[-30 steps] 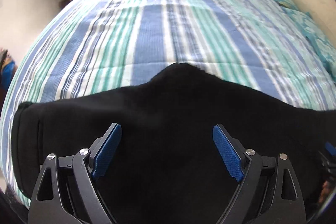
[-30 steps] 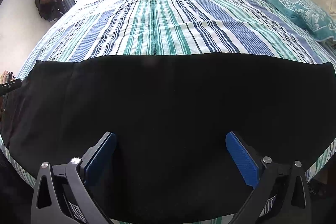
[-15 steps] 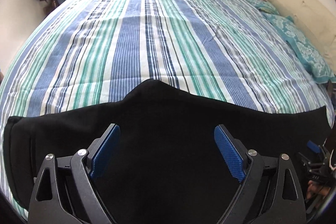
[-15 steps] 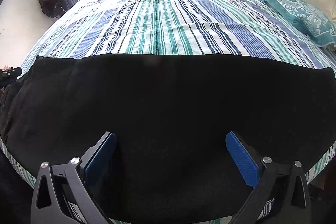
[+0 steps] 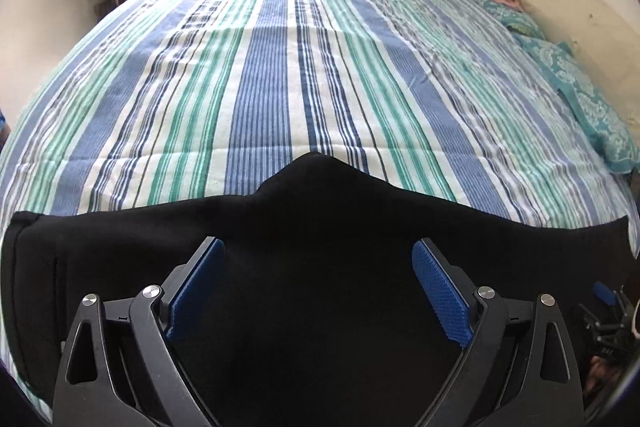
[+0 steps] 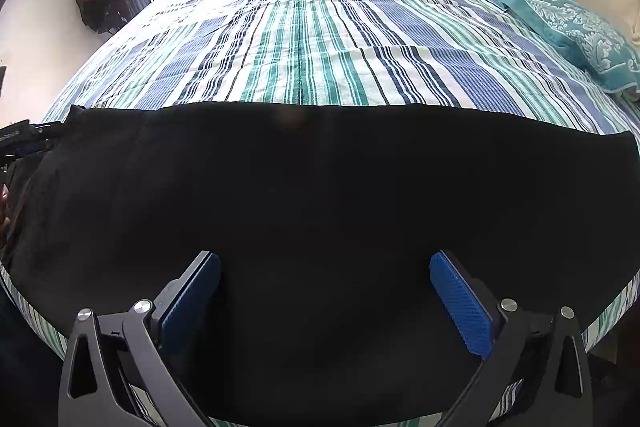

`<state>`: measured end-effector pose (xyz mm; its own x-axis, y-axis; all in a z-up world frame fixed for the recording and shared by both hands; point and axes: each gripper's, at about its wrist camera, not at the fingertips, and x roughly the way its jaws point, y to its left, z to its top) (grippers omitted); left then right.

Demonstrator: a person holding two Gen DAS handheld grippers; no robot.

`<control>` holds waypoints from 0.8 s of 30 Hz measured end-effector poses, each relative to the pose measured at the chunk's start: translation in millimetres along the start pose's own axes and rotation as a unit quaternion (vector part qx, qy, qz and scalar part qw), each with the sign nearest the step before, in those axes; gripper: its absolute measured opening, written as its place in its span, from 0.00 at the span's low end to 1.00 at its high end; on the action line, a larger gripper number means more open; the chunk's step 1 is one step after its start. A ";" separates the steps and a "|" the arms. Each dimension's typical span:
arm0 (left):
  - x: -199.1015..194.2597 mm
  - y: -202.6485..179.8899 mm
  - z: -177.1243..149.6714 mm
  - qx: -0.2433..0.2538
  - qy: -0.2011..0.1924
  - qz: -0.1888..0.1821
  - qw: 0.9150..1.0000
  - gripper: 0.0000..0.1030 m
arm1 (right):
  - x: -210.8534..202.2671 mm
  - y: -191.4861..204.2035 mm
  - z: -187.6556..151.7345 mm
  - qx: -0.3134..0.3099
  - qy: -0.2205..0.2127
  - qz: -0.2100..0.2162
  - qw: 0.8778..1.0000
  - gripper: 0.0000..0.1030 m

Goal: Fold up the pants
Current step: 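Press and smooth the folded black pants with both open tools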

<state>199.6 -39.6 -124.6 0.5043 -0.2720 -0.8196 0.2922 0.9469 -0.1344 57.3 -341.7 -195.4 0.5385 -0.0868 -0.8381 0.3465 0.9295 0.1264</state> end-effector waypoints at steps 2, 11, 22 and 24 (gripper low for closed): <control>-12.6 15.2 -14.5 -0.007 -0.003 0.010 1.000 0.94 | 0.1 0.1 0.1 0.000 0.000 0.000 1.000 1.00; -9.8 52.2 -44.8 0.024 0.023 0.067 0.997 0.95 | 0.8 2.0 -0.7 0.001 -0.003 -0.008 1.000 1.00; -28.4 154.9 -43.5 -0.103 0.002 0.113 0.988 0.93 | 0.8 3.2 -2.1 0.001 -0.008 -0.011 1.000 1.00; -35.8 149.6 -43.2 -0.095 -0.006 0.117 0.989 0.93 | 0.9 3.3 -2.1 0.001 -0.008 -0.012 1.000 1.00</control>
<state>190.1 119.2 -139.4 0.5498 -0.0430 -0.8342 0.0092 0.9989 -0.0455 57.3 -337.9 -196.9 0.5421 -0.1148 -0.8325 0.3608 0.9264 0.1072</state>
